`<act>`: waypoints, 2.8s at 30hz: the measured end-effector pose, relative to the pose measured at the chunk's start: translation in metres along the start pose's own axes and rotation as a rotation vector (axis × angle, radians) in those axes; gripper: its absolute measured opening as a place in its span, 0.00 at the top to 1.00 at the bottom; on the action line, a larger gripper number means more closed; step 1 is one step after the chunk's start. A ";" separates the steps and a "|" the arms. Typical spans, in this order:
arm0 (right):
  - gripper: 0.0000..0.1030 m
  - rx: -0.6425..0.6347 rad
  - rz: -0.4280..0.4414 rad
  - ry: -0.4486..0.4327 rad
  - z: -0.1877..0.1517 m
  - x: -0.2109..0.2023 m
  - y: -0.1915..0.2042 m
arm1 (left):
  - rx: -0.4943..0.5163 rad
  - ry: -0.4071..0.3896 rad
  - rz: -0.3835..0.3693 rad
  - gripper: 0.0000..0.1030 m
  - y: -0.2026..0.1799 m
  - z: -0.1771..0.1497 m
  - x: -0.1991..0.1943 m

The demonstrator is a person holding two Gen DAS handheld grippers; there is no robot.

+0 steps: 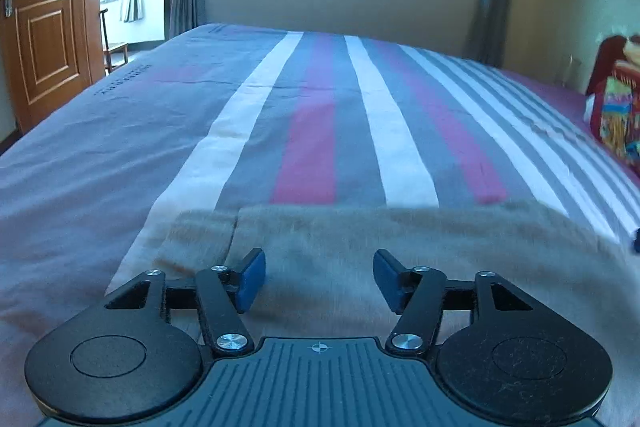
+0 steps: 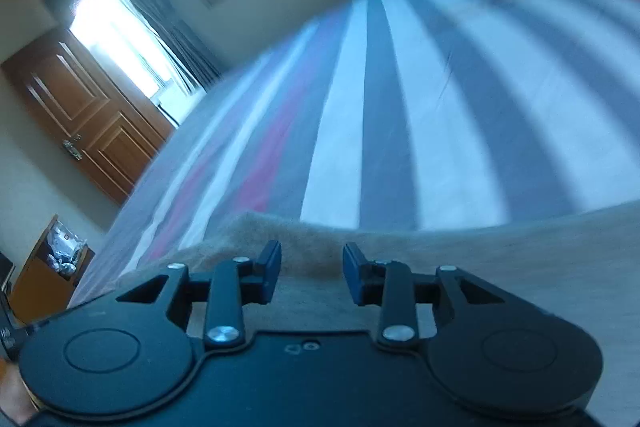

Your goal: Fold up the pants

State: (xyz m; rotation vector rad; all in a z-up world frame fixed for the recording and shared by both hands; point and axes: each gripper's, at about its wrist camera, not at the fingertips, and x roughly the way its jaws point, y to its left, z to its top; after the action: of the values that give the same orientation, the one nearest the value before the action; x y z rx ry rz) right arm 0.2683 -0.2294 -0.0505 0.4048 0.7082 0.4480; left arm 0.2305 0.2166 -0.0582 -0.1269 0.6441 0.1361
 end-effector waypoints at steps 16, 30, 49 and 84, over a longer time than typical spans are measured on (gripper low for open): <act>0.56 0.386 -0.475 -0.275 0.001 -0.248 -0.266 | -0.019 0.039 0.024 0.32 0.014 -0.038 -0.017; 0.51 0.774 -0.263 -0.450 -0.088 -0.318 -0.303 | -0.010 0.056 0.005 0.24 0.007 -0.067 -0.039; 0.86 0.526 -0.380 -0.378 -0.057 -0.297 -0.265 | -0.040 0.023 0.082 0.21 0.023 -0.062 -0.067; 0.78 -0.721 -0.049 0.211 -0.103 -0.017 0.107 | -0.272 0.019 0.021 0.20 0.094 -0.149 -0.123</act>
State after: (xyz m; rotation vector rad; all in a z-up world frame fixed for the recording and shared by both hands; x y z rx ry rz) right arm 0.1582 -0.1287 -0.0591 -0.3422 0.7072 0.6685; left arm 0.0302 0.2742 -0.1087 -0.3842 0.6442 0.2426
